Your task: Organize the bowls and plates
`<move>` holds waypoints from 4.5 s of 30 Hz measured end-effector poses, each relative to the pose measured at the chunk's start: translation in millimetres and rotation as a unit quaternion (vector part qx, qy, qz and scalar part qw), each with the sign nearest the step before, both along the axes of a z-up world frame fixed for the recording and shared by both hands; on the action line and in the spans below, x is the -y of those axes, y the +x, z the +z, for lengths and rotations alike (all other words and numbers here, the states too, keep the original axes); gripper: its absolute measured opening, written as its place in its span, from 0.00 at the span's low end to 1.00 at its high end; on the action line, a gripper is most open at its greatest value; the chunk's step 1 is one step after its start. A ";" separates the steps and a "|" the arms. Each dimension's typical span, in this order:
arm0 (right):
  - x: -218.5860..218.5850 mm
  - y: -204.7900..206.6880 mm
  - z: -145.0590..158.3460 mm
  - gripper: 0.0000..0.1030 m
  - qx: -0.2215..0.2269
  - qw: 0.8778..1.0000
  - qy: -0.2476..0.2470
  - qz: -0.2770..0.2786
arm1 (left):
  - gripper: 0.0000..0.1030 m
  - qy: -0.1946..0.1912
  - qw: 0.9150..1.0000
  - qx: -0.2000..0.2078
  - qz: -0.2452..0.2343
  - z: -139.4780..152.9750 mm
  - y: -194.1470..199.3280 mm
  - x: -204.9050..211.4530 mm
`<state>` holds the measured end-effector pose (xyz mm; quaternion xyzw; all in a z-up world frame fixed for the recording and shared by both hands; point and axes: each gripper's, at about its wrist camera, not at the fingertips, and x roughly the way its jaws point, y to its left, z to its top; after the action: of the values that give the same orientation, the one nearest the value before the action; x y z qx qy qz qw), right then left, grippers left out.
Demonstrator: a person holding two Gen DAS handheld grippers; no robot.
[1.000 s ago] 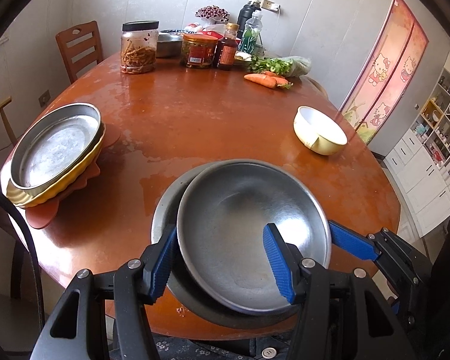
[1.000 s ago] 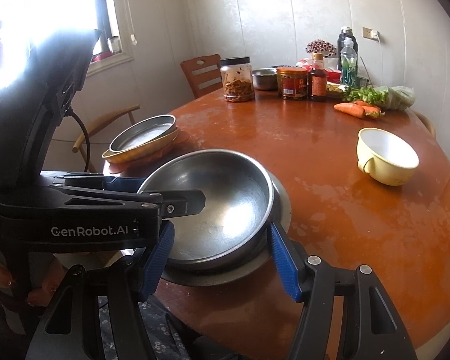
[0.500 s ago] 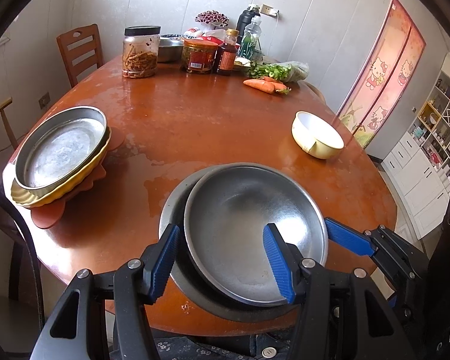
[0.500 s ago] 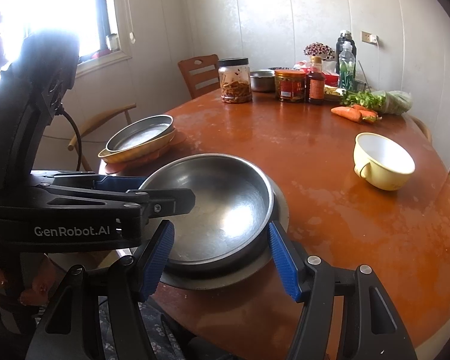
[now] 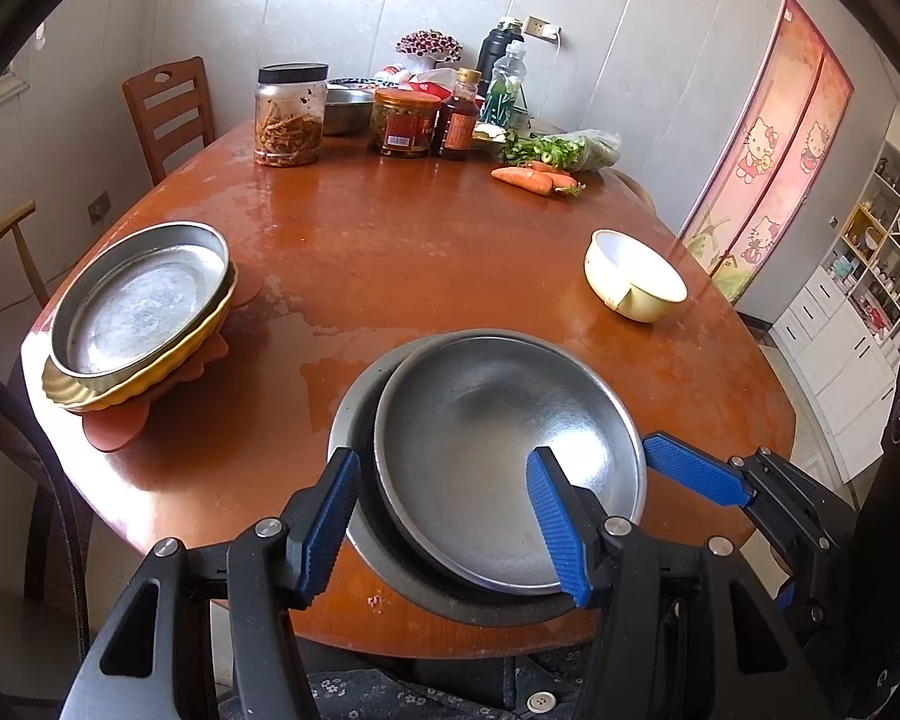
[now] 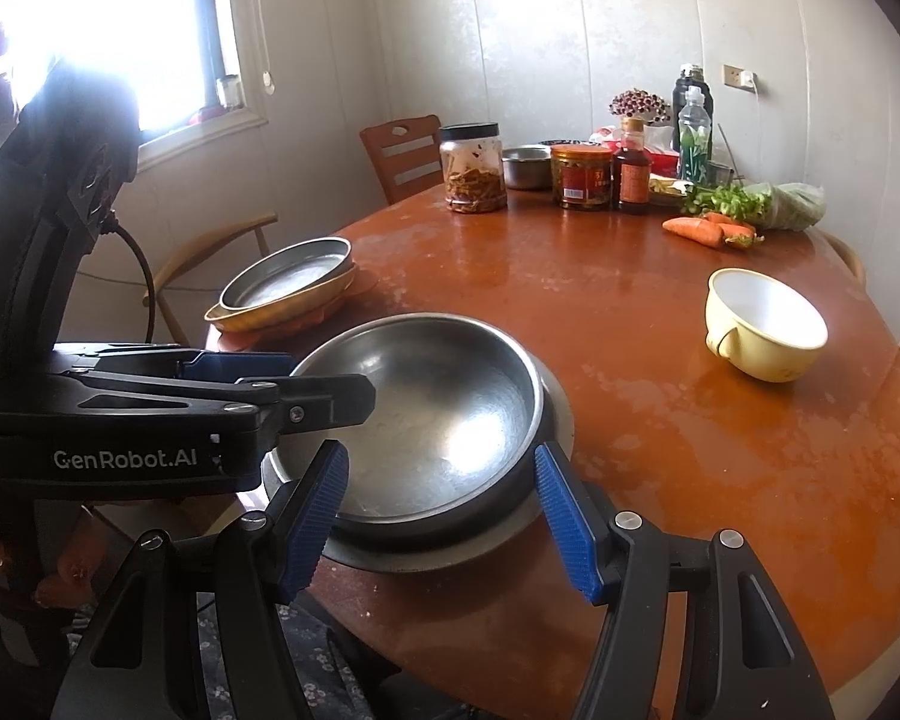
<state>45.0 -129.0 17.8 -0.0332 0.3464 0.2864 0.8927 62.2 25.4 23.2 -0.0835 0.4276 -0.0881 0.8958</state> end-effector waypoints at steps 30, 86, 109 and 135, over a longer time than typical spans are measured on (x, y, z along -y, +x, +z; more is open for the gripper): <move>84.5 22.8 -3.0 0.65 -0.018 0.994 0.059 -0.089 | 0.57 0.016 0.999 0.010 -0.043 20.7 26.7 66.8; 48.9 183.2 -29.2 0.66 -0.048 0.996 -0.075 -0.020 | 0.59 0.044 0.996 -0.058 -0.047 4.4 168.2 43.2; 63.0 136.1 -23.3 0.66 -0.094 0.992 0.040 -0.068 | 0.59 -0.011 0.989 -0.116 -0.095 -31.2 194.0 38.4; 24.3 131.2 13.0 0.60 -0.039 0.996 0.016 -0.073 | 0.50 -0.052 0.990 -0.065 -0.111 8.3 167.9 25.2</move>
<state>176.2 -153.3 30.9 0.0181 0.3774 0.2269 0.8977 230.1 0.2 31.4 -0.0879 0.4867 -0.2036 0.8449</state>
